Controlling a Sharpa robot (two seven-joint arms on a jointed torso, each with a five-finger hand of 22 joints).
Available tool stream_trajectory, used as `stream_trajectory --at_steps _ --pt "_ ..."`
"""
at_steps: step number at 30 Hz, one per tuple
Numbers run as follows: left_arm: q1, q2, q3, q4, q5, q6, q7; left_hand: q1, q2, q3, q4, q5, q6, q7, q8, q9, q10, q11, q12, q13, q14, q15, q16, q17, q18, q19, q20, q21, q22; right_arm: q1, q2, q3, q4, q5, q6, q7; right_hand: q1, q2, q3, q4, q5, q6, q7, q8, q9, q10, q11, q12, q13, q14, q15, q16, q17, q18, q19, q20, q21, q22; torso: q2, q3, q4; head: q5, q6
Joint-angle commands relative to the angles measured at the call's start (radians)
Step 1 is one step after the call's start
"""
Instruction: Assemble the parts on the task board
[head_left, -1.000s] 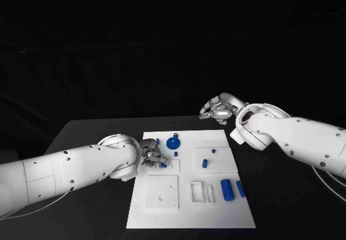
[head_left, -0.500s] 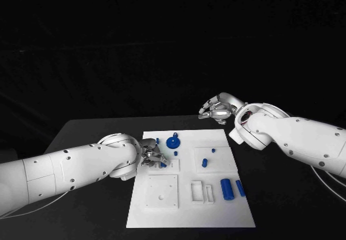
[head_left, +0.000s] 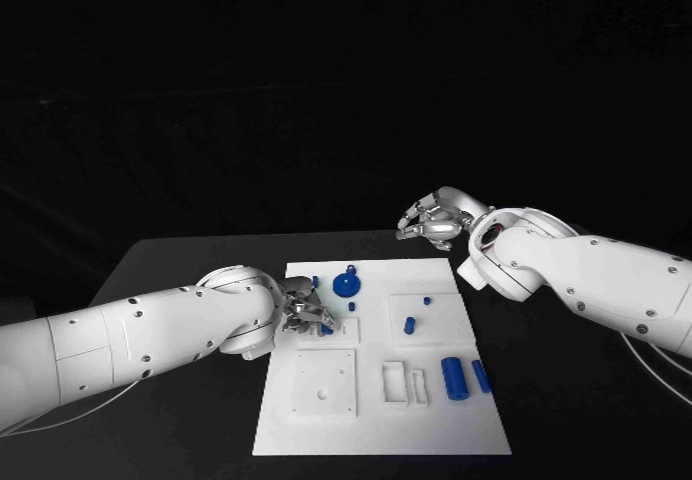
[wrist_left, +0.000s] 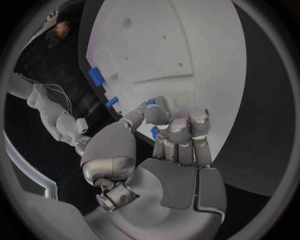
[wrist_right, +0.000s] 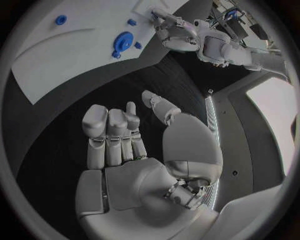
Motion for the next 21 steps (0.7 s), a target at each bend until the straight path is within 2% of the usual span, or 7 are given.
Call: stream_trajectory --at_steps 1,21 --pt "-0.01 0.004 -0.008 -0.008 0.018 0.055 -0.018 0.025 0.012 -0.001 -0.007 -0.002 0.066 -0.04 0.0 -0.002 -0.034 -0.024 0.003 -0.002 0.02 -0.027 0.003 -0.002 0.017 -0.007 -0.089 0.006 -0.001 -0.001 0.001 0.001 -0.001 0.001 0.011 0.009 0.004 0.008 -0.002 -0.006 0.003 -0.001 0.009 -0.003 0.001 -0.007 0.001 -0.004 -0.002 -0.004 -0.001 -0.006 -0.001 0.153 -0.002 0.002 -0.003 -0.001 0.0 -0.0004 -0.0008 -0.002 0.0" --pt "0.002 0.034 -0.001 -0.065 0.024 0.13 -0.028 0.03 0.016 -0.013 -0.018 -0.004 0.063 -0.04 0.005 -0.001 -0.035 -0.024 0.007 -0.007 0.018 -0.026 0.008 -0.005 0.016 -0.009 -0.087 0.008 -0.002 -0.003 0.01 0.001 -0.005 0.001 0.017 0.009 0.003 0.009 -0.002 -0.007 0.003 -0.001 0.009 -0.004 0.002 -0.007 0.001 -0.004 -0.002 -0.004 -0.001 -0.007 -0.001 0.153 -0.002 0.003 -0.003 -0.001 0.0 0.0004 -0.0004 -0.007 -0.005"
